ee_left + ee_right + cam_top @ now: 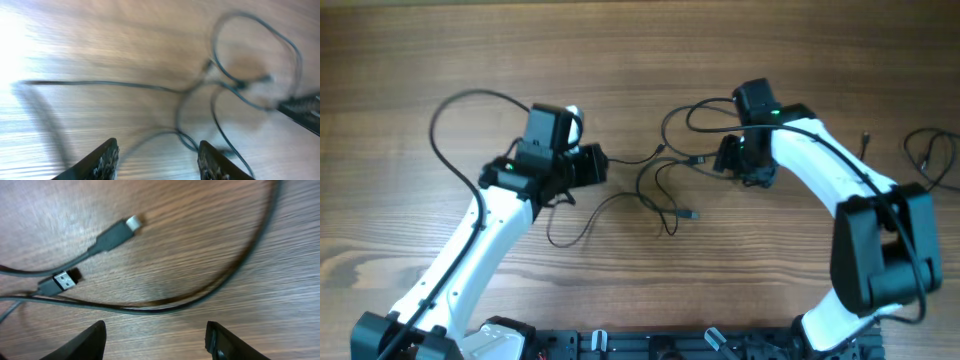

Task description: Untangle cables

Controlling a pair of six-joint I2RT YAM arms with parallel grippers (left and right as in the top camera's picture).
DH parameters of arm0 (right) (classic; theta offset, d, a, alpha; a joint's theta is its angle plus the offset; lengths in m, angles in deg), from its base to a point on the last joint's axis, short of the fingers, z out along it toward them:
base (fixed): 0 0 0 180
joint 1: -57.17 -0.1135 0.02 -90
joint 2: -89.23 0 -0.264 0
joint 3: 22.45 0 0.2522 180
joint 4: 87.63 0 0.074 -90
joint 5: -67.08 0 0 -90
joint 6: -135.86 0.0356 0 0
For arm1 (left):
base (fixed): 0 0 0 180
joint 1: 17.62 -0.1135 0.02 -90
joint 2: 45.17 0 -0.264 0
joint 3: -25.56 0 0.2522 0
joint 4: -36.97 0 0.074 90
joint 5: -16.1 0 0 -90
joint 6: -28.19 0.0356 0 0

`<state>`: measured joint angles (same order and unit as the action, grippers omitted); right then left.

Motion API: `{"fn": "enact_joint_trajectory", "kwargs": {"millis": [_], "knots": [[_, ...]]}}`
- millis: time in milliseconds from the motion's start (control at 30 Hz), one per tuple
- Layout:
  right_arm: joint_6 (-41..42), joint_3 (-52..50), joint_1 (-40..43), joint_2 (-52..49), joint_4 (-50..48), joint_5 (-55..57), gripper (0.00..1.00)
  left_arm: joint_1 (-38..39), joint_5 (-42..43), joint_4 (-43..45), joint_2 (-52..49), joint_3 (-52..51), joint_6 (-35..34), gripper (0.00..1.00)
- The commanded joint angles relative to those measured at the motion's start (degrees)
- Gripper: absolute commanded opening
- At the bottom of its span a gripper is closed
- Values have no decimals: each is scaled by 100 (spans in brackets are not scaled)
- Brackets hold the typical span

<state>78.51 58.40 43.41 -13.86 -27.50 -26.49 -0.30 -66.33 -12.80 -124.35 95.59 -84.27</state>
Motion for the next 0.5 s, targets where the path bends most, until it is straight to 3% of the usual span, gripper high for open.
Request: {"fn": "enact_joint_trajectory", "kwargs": {"millis": [0, 333, 467], "knots": [[-188, 39, 125, 599, 35, 17, 66, -181, -1088, -387, -7, 415, 278, 53], [-258, 39, 210, 922, 90, 15, 67, -977, -1106, -1725, -201, 492, 275, 55], [-262, 39, 212, 922, 120, 15, 67, -1010, -1025, -1921, -483, 492, 278, 62]]}}
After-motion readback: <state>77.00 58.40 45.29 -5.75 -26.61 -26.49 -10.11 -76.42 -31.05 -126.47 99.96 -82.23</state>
